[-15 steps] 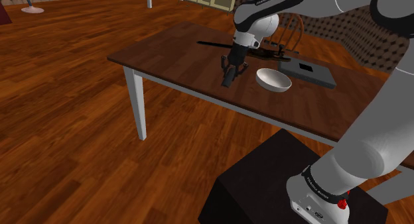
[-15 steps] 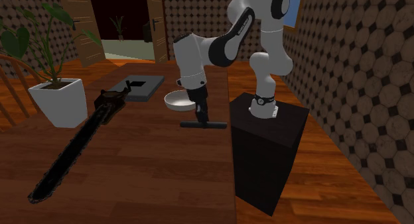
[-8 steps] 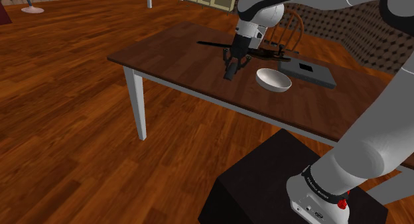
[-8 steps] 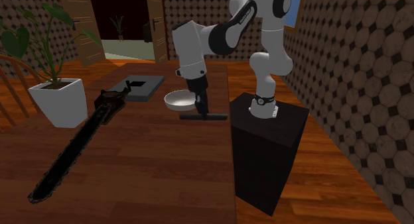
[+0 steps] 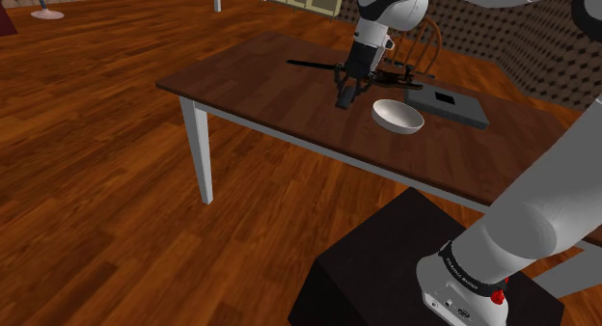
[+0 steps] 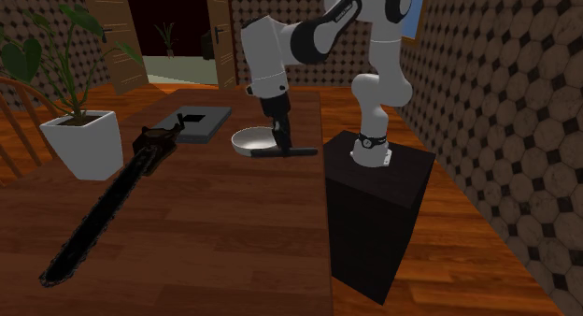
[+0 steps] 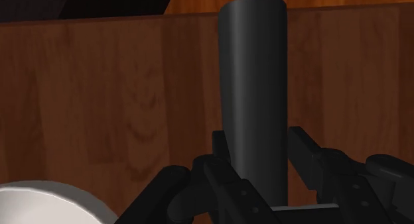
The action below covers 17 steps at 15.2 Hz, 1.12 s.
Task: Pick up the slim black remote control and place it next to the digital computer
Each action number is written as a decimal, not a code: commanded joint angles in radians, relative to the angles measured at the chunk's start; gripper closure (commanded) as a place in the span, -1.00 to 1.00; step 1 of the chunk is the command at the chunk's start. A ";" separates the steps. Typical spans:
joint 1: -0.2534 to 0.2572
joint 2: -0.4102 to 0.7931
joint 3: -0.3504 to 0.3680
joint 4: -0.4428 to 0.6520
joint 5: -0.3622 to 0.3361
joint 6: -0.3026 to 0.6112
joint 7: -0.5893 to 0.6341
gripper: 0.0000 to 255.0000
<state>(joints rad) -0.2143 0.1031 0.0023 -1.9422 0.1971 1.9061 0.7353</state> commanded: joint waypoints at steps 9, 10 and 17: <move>-0.117 -0.117 -0.110 -0.138 -0.039 -0.016 -0.212 1.00; -0.129 -0.124 -0.122 -0.146 -0.044 -0.018 -0.233 1.00; -0.213 -0.150 -0.209 -0.171 -0.086 -0.038 -0.387 1.00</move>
<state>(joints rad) -0.4147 -0.0445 -0.1938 -2.1084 0.1174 1.8685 0.3729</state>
